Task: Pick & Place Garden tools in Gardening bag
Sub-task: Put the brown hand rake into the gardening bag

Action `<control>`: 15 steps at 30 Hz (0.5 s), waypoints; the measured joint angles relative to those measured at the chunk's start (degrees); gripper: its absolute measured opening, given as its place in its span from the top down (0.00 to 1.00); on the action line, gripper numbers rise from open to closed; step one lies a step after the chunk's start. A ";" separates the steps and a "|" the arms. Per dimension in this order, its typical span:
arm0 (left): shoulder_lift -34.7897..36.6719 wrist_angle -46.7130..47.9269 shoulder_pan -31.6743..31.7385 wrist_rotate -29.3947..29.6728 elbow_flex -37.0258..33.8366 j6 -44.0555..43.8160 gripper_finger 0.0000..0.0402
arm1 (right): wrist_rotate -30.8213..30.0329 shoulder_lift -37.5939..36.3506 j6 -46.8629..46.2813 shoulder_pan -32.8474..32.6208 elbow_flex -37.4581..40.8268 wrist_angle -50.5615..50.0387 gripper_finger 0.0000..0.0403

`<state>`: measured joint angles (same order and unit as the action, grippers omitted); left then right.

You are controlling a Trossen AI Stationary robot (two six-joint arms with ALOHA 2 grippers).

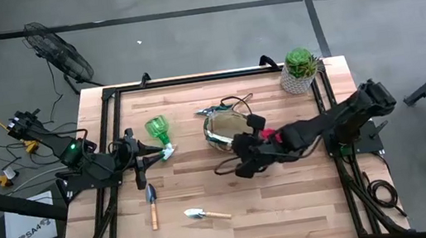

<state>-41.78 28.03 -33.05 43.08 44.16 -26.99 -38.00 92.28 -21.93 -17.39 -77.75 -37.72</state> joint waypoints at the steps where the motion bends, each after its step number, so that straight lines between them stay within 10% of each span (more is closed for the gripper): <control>1: 0.00 0.01 0.01 0.03 0.00 -0.12 0.78 | -0.08 -0.83 -0.19 -0.23 1.88 2.16 0.99; 15: 0.00 -0.01 -0.01 0.63 -0.02 -0.39 0.78 | 1.13 -3.94 2.67 0.63 9.61 17.01 0.99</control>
<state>-41.78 28.02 -33.06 43.71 44.14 -27.38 -36.87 88.35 -19.26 -16.76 -68.14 -20.70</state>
